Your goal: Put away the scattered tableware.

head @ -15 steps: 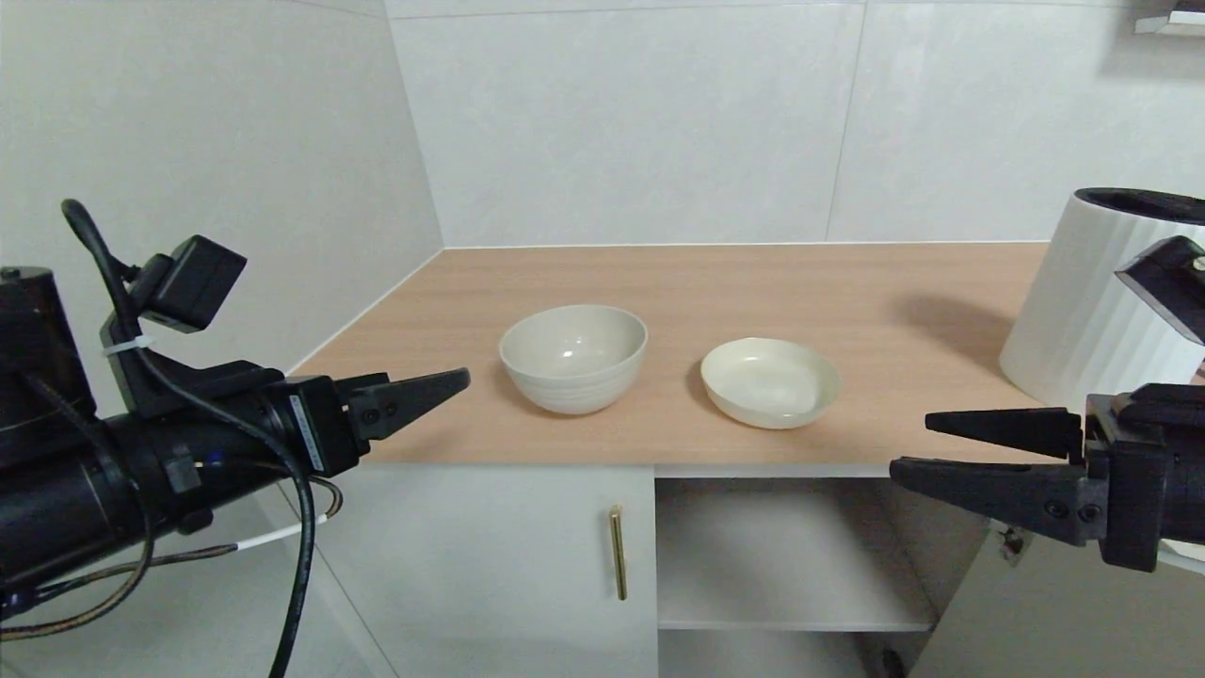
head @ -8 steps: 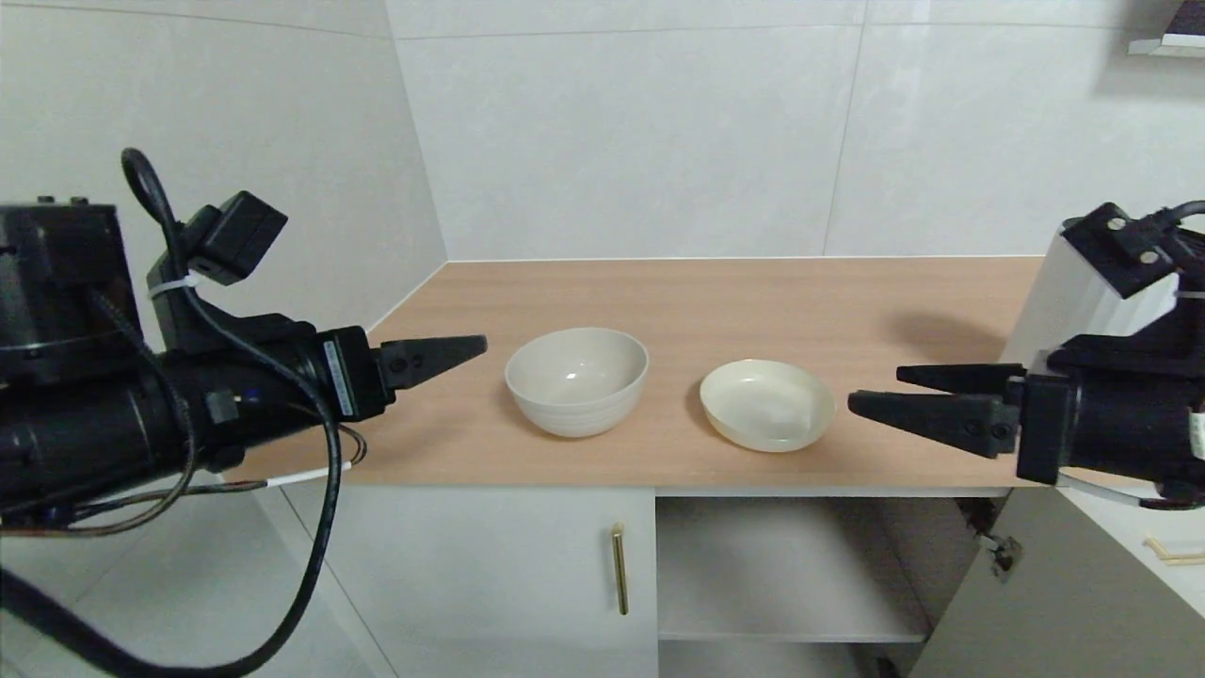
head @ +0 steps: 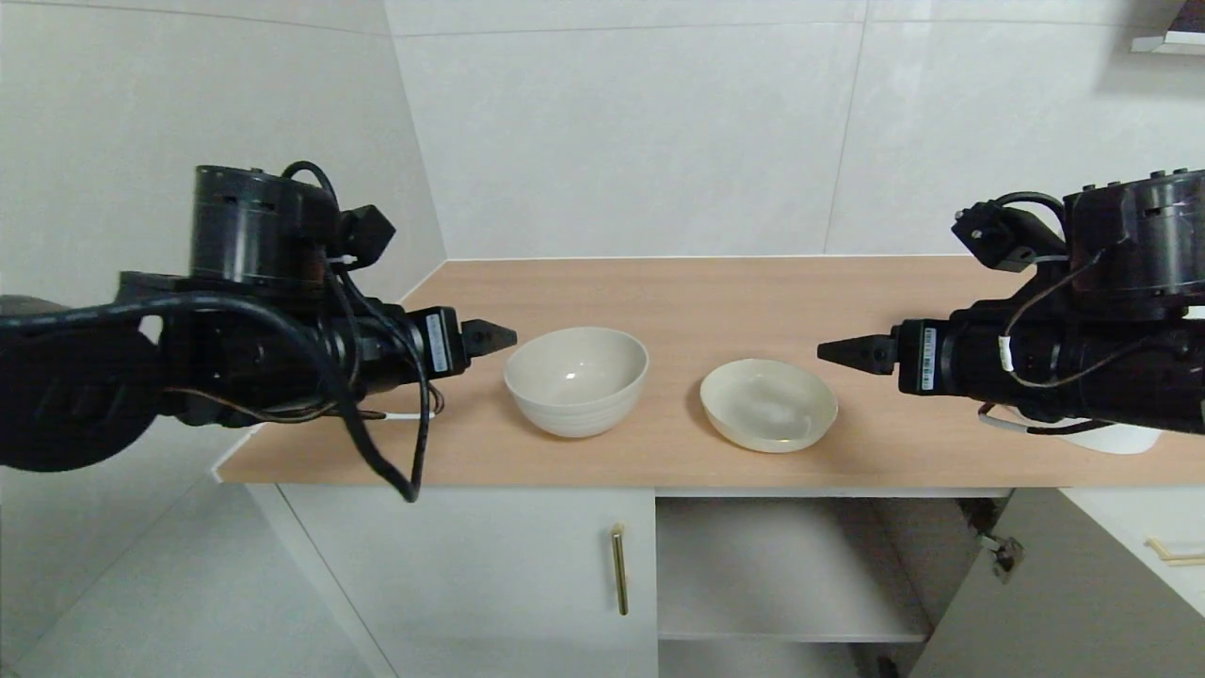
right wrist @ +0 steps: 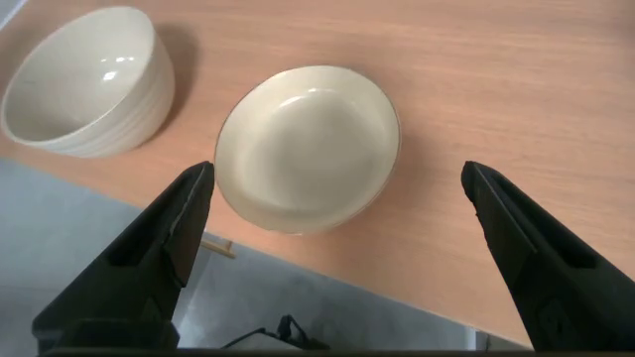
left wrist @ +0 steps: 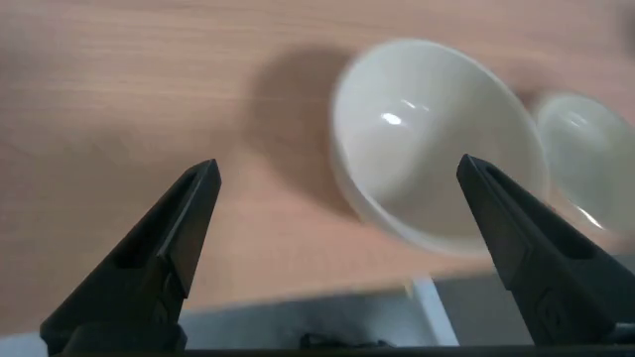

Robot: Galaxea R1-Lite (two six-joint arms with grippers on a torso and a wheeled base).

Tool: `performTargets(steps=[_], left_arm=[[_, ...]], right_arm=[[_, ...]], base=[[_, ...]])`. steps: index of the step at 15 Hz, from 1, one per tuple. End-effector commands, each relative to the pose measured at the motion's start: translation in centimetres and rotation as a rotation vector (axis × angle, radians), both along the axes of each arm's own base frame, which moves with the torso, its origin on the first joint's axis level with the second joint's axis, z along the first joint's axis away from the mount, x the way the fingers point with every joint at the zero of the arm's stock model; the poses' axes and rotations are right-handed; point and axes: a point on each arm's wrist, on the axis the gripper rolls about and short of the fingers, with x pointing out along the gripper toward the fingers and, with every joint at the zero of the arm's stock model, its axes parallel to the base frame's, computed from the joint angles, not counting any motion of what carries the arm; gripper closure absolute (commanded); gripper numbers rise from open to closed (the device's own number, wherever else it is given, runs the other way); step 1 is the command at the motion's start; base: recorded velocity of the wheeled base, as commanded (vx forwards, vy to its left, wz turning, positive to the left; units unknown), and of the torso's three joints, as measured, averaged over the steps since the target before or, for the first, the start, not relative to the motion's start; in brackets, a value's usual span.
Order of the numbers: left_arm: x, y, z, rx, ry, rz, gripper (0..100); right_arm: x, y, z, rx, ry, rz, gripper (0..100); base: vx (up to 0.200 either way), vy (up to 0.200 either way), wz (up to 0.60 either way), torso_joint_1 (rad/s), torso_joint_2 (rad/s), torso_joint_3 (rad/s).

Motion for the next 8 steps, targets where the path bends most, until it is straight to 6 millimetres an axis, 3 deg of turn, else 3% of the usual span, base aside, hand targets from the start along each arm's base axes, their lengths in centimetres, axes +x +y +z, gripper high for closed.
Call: performTargets(steps=[1, 8], left_arm=[[2.0, -1.8, -2.5, 0.022, 0.062, -0.001, 0], [4.1, -3.3, -5.1, 0.045, 0.059, 0.023, 0]], right_arm=[[0.5, 0.3, -0.5, -0.007, 0.017, 0.001, 0], [1.1, 0.7, -1.1, 0.010, 0.044, -0.020, 0]], base=[[0.000, 0.000, 0.00, 0.000, 0.00, 0.000], [0.000, 0.000, 0.00, 0.000, 0.00, 0.000]])
